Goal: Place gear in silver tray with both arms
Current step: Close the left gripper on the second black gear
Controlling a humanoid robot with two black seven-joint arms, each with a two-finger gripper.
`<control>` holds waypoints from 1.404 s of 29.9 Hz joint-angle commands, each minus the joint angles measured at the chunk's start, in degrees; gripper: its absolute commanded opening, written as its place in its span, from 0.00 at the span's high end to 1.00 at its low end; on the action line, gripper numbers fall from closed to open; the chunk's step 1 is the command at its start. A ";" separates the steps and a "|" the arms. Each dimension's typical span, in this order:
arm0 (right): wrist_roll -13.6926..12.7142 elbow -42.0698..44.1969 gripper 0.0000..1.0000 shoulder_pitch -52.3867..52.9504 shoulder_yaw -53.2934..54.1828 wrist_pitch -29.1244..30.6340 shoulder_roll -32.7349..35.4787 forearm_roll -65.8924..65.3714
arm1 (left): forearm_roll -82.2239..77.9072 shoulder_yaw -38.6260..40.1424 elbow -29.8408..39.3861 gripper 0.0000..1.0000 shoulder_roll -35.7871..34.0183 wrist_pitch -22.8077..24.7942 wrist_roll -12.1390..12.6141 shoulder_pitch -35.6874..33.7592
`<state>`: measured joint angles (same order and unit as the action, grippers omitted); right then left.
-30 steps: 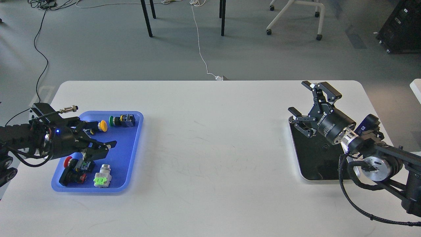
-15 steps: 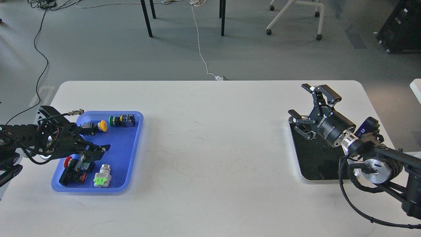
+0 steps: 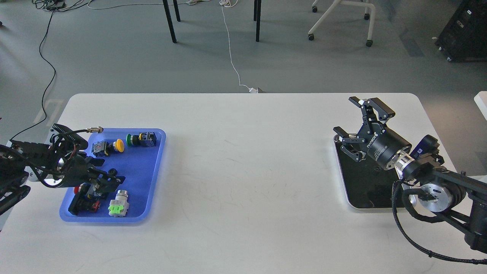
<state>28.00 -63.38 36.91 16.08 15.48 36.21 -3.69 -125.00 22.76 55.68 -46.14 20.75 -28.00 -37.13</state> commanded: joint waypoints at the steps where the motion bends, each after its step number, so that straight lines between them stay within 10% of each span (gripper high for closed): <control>1: 0.00 -0.08 0.04 0.01 -0.08 -0.01 0.00 0.00 | 0.00 0.01 -1.27 0.11 0.61 0.08 0.00 -0.14; 21: 0.00 -0.08 0.04 0.01 -0.08 -0.01 0.00 -0.17 | 0.00 -1.66 -1.63 0.84 1.05 -0.18 0.00 -0.75; 42: 0.00 0.01 0.04 0.01 -0.08 -0.01 0.17 -0.17 | 0.00 -2.46 6.36 0.87 0.79 1.22 0.00 -7.96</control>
<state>28.00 -63.47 36.92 15.99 15.48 36.38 -3.87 -125.03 20.26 58.84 -45.24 21.03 -27.95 -43.42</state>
